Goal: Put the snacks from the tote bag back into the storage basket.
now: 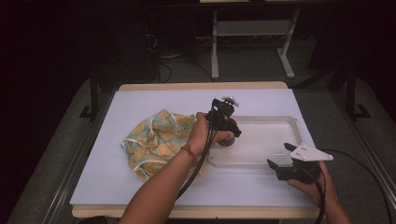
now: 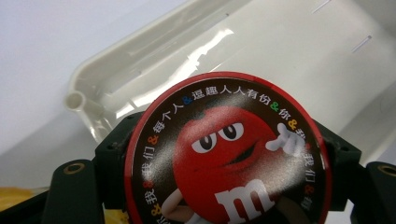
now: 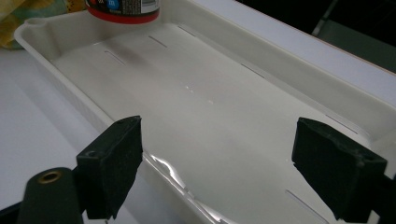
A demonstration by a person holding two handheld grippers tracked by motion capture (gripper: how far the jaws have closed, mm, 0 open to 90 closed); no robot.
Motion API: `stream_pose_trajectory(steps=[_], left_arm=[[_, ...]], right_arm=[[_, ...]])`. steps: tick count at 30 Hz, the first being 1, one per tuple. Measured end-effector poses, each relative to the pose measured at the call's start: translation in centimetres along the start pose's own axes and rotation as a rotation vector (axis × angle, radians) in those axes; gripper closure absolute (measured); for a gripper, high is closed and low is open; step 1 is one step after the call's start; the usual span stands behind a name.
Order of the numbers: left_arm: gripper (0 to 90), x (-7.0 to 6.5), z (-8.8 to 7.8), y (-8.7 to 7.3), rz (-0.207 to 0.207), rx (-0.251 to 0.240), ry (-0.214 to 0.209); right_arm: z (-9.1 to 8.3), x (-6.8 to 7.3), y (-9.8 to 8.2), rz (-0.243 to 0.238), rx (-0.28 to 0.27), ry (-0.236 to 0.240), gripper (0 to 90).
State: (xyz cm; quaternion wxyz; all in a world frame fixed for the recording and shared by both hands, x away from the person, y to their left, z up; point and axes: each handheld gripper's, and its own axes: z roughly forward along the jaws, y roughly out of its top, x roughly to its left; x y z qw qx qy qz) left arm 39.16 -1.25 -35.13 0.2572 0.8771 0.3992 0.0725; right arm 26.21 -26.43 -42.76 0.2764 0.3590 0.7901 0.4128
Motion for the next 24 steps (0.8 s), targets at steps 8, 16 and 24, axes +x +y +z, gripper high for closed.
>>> stream_pose_trajectory(steps=[8, 16, 24], left_arm=[[24.9, -0.5, 1.3, 0.0, -0.003, 0.019, -0.007], [24.9, -0.4, 2.2, 0.0, -0.015, 0.024, -0.012], [24.8, -0.7, 3.2, 0.1, -0.020, 0.038, -0.017]], right_arm=[[0.1, 0.0, 0.0, -0.003, 0.001, 0.002, 15.7], [0.1, 0.0, 0.0, 0.001, 0.001, 0.004, 15.7], [0.1, 0.0, -0.1, 0.001, 0.003, 0.005, 15.7]])
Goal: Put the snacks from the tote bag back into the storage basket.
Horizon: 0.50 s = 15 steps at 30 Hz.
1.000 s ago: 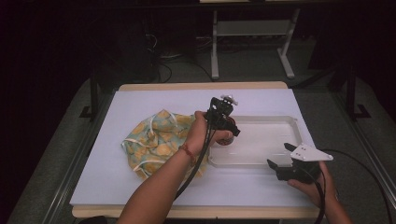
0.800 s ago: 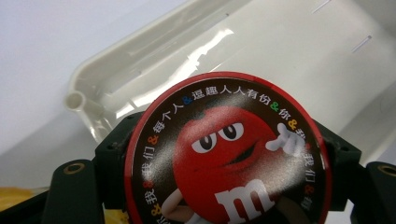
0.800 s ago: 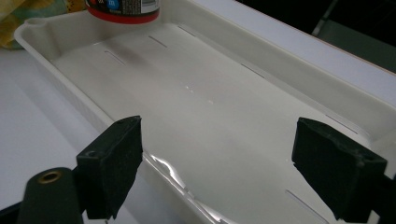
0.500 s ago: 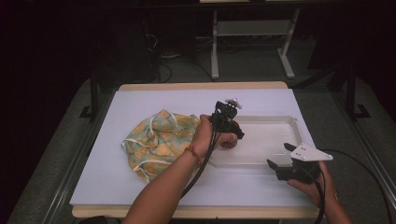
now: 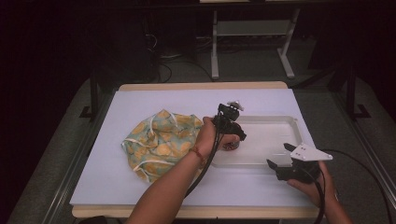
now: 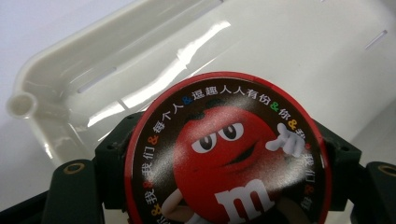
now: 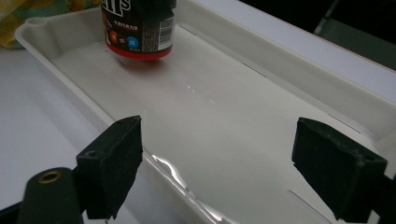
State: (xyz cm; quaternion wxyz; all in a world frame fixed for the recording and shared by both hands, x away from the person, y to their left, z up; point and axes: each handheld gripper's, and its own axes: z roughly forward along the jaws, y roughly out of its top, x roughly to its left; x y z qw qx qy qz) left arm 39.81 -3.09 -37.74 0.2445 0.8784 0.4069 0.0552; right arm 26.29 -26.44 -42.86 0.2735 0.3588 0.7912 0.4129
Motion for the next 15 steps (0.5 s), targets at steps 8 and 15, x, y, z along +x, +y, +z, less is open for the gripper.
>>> stream_pose_trajectory(steps=[8, 15], left_arm=[[24.8, -0.2, 1.1, 0.1, -0.001, 0.016, -0.004], [24.8, -0.4, 1.8, 0.2, 0.000, 0.020, -0.002]], right_arm=[[0.0, 0.0, 0.0, 0.000, -0.002, 0.003, 15.7], [0.1, 0.0, 0.0, -0.003, 0.002, 0.006, 15.7]])
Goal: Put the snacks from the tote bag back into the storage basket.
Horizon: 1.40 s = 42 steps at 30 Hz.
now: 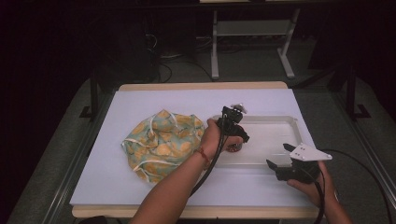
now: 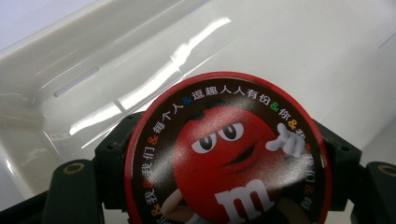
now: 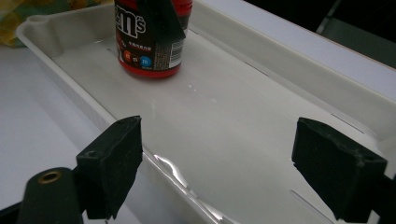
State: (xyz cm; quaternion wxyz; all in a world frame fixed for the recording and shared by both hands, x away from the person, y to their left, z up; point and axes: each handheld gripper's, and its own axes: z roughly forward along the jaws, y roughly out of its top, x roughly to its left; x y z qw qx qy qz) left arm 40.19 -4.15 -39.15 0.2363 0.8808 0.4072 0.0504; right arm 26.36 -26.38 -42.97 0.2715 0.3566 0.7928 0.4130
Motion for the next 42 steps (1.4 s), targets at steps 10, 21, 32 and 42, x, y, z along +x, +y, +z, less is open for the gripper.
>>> stream_pose_trajectory(steps=[10, 21, 32, 42], left_arm=[[24.7, -0.37, 0.64, -0.12, -0.003, -0.009, 0.001], [24.3, -0.45, 0.60, -0.38, 0.004, -0.021, -0.013], [22.3, -0.88, 0.32, -0.44, 0.022, -0.038, -0.016], [21.8, -0.58, -0.04, -0.54, -0.005, -0.060, -0.044]], right_arm=[[0.00, -0.03, -0.01, -0.001, 0.002, 0.000, 15.7], [0.07, 0.05, -0.02, -0.006, 0.007, 0.006, 15.6], [0.06, 0.15, 0.01, -0.011, 0.005, 0.013, 15.6], [0.03, 0.16, 0.05, -0.008, -0.003, 0.023, 15.6]])
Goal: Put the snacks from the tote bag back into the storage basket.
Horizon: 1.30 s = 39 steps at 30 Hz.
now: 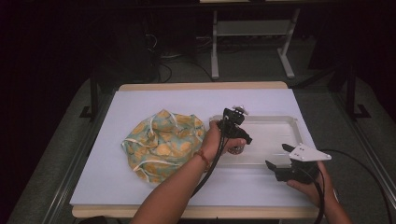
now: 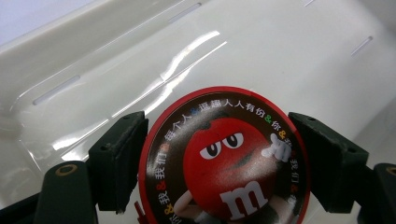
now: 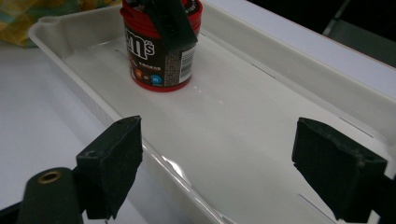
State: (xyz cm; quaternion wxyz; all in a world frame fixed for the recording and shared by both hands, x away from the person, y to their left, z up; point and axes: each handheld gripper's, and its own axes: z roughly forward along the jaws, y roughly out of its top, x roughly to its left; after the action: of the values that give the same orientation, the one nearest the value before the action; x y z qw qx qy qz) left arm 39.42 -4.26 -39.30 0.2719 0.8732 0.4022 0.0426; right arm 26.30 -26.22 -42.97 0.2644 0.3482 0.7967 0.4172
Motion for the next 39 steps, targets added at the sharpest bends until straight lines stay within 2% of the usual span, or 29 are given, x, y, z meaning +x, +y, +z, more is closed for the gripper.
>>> stream_pose_trajectory(steps=[17, 22, 33, 35, 37, 39], left_arm=[[21.5, 0.0, -2.9, 0.3, 0.017, -0.069, -0.024], [21.4, 0.2, -3.7, 0.3, 0.019, -0.083, -0.018], [19.2, 0.8, -5.0, -0.3, 0.064, -0.062, -0.026], [19.0, 1.0, -5.4, -0.5, 0.087, -0.062, -0.019], [19.0, 1.2, -5.6, -0.6, 0.086, -0.065, -0.021], [19.6, 1.4, -6.0, -0.8, 0.097, -0.073, -0.005]], right_arm=[[0.1, 0.1, 0.1, -0.004, 0.003, -0.004, 15.6], [0.1, 0.1, 0.1, -0.002, 0.003, -0.005, 15.7], [0.0, 0.1, 0.2, 0.002, -0.009, -0.018, 15.7], [-0.1, 0.1, 0.2, 0.003, -0.017, -0.017, 15.7], [-0.1, 0.1, 0.2, 0.004, -0.018, -0.018, 15.7], [-0.1, 0.1, 0.2, 0.004, -0.016, -0.020, 15.7]])
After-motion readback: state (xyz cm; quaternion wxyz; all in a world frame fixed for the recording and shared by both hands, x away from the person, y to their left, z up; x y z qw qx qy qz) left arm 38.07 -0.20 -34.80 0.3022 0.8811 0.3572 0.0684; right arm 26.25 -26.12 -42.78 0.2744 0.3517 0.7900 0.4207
